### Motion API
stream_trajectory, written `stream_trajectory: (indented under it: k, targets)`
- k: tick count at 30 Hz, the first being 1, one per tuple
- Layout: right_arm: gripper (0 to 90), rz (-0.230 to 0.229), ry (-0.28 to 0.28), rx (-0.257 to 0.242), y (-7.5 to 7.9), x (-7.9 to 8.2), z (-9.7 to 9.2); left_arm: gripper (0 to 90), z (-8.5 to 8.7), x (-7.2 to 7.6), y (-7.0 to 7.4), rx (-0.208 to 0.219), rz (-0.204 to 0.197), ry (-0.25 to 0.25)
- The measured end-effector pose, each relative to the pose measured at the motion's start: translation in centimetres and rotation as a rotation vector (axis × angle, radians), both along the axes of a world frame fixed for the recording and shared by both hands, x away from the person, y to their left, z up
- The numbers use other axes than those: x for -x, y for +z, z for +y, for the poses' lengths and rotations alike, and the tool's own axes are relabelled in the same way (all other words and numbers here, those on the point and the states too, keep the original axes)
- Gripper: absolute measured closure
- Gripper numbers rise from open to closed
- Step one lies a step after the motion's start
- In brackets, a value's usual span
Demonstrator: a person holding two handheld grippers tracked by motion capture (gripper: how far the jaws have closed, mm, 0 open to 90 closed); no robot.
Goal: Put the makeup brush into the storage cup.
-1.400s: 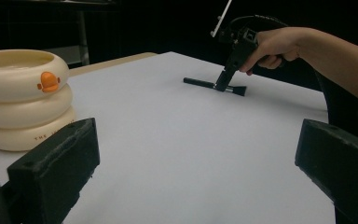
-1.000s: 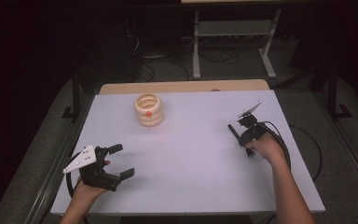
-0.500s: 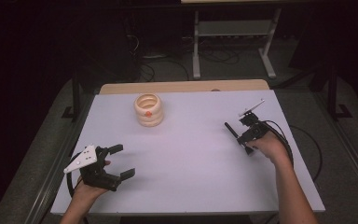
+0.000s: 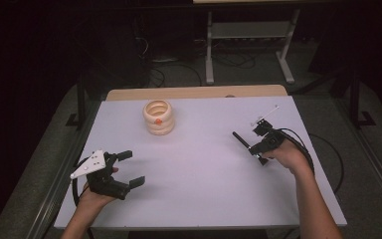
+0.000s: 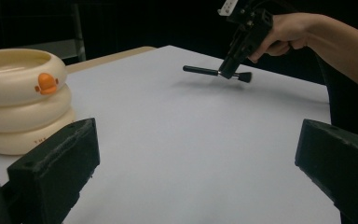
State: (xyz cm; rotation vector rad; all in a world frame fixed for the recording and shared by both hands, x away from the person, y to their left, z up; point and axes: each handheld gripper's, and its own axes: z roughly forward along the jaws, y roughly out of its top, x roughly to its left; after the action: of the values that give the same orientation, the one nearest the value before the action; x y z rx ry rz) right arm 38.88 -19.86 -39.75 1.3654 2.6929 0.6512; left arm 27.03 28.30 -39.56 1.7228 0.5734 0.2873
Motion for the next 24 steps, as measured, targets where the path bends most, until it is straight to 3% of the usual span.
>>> stream_trajectory:
  k: [12,19,24]
  targets:
    - [77.3,-0.04,0.12,-0.03,1.2,0.8,0.8,0.0,-0.2,-1.8,1.0,0.022,0.0,-0.012]
    - [77.3,-0.056,0.193,-0.037,1.8,1.3,1.4,0.0,-0.9,-2.5,1.7,-0.009,-0.039,-0.053]
    - [77.3,-0.054,0.234,-0.036,2.2,1.8,2.0,0.0,-1.6,-3.1,2.3,-0.029,-0.042,-0.094]
